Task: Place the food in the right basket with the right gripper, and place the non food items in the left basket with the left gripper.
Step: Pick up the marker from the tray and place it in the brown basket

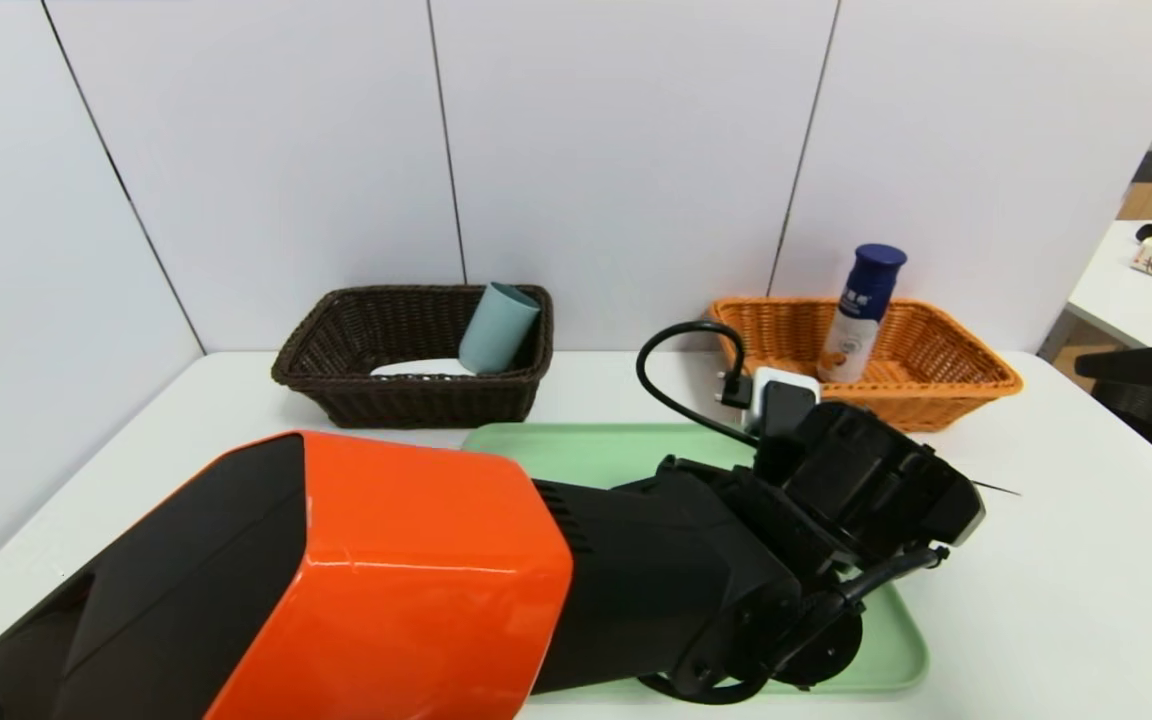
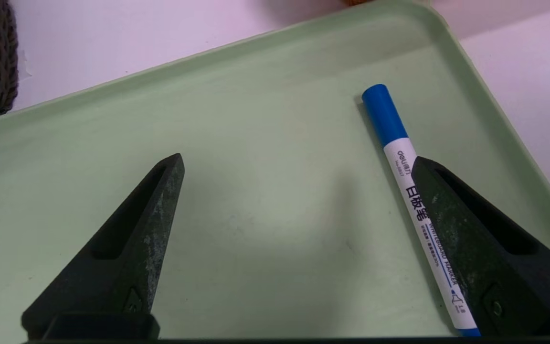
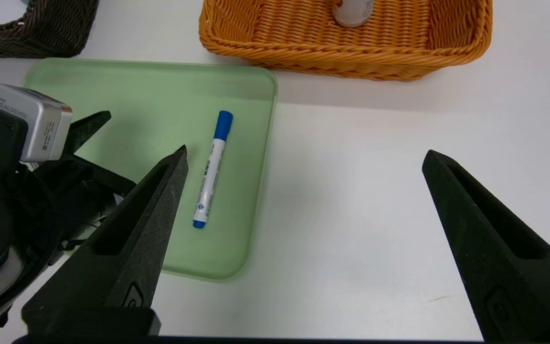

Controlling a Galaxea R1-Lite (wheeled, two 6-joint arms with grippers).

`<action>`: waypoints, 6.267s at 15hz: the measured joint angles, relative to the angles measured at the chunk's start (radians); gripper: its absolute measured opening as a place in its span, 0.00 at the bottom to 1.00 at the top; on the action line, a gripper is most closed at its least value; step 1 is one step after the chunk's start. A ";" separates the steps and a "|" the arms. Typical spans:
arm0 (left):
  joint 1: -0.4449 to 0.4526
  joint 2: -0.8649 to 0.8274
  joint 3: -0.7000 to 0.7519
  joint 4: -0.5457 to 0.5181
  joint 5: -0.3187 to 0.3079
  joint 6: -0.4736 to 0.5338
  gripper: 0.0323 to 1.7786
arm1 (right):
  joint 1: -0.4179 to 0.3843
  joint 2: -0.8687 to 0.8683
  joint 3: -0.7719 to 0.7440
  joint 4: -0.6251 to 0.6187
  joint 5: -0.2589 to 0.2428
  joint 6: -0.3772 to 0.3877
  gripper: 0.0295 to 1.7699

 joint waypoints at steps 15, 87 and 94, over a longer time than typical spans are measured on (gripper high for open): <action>-0.074 0.097 -0.114 0.008 0.039 -0.049 0.95 | 0.001 -0.026 0.032 0.000 0.000 -0.001 0.96; 0.419 -0.421 -0.159 0.439 -0.347 0.329 0.07 | 0.021 -0.054 0.065 -0.030 0.005 0.005 0.96; 0.814 -0.488 -0.093 0.520 -1.013 0.798 0.07 | 0.021 -0.055 0.063 -0.030 0.006 0.002 0.96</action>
